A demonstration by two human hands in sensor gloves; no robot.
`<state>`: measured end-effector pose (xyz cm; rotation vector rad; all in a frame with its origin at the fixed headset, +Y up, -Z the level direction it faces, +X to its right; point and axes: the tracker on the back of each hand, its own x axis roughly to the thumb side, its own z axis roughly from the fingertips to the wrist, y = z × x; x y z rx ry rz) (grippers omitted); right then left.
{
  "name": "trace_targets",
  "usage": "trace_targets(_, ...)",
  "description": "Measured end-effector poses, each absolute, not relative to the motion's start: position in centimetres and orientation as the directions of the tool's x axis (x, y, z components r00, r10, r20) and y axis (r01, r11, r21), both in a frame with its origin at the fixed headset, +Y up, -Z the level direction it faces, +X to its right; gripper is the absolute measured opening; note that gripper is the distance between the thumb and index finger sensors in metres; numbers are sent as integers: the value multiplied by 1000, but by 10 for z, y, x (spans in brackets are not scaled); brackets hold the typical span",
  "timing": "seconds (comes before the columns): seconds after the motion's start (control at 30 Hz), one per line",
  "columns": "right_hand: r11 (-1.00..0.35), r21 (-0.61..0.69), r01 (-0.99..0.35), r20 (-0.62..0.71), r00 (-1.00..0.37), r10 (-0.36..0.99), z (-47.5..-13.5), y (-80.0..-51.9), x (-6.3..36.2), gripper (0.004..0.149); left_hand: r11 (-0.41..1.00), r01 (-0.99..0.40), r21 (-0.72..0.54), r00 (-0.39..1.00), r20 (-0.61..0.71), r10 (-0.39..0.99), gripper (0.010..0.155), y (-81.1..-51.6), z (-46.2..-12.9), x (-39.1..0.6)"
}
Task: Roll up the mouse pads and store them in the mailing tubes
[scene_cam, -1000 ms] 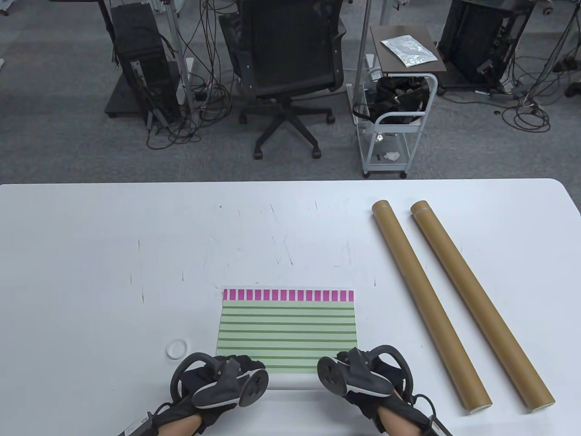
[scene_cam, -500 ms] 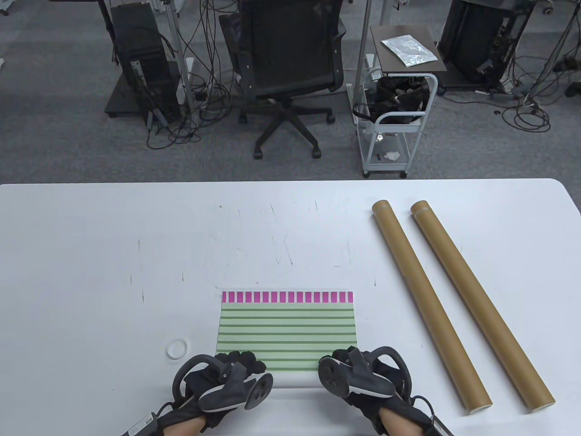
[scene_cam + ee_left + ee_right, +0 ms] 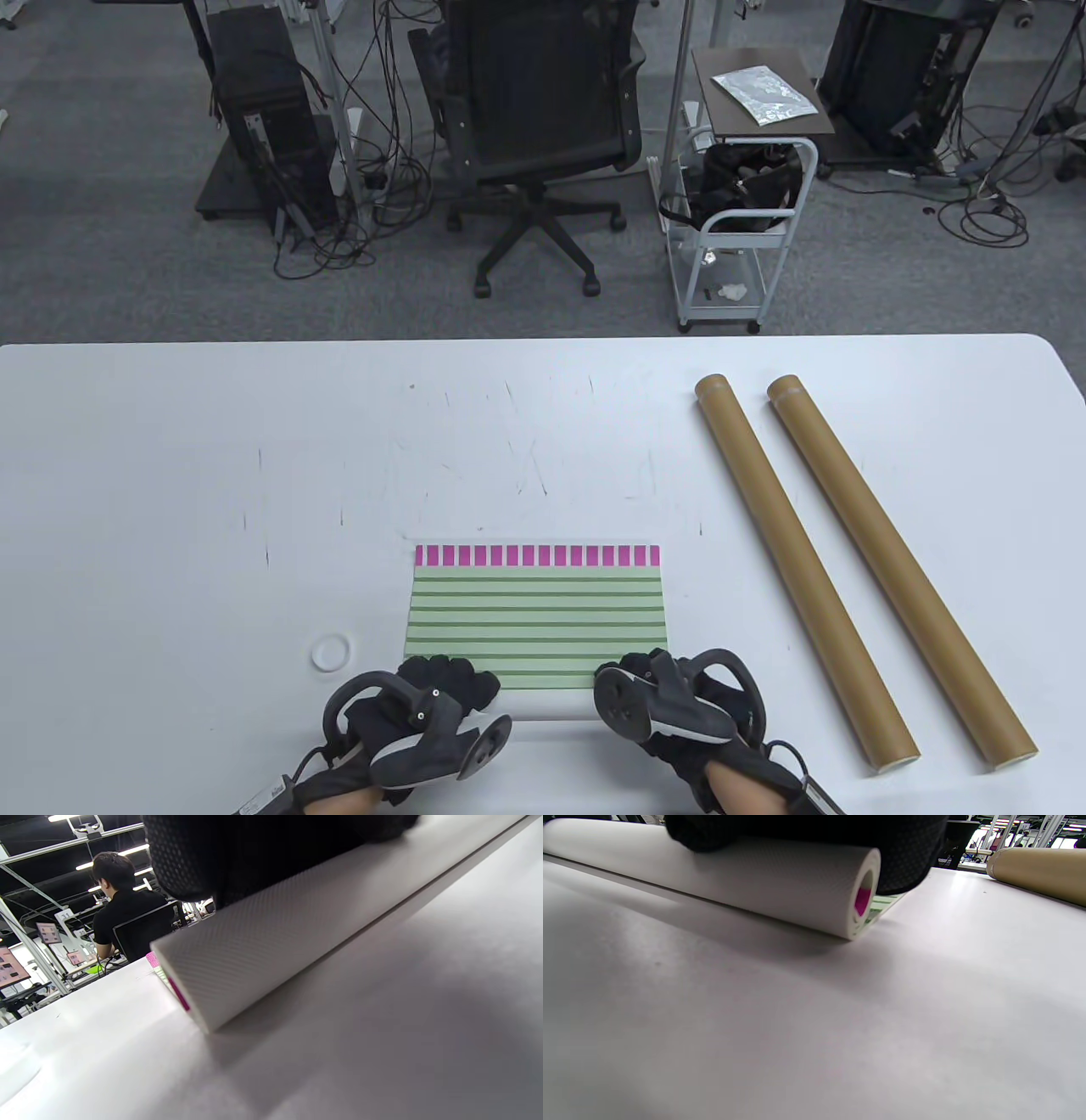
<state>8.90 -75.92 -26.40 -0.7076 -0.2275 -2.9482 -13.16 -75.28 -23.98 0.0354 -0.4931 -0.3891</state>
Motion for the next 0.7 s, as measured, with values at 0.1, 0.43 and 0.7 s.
trace_targets(0.1, -983, 121, 136, 457, -887, -66, -264, -759, 89, 52, 931, 349, 110, 825, 436, -361, 49, -753, -242, -132)
trace_targets(0.43, -987, 56, 148, 446, -888, -108, -260, -755, 87, 54, 952, 305, 18, 865, 412, -285, 46, -757, -253, -136)
trace_targets(0.7, -985, 115, 127, 448, -892, -62, -260, -752, 86, 52, 960, 279, -27, 866, 438, -240, 47, -756, -252, -139)
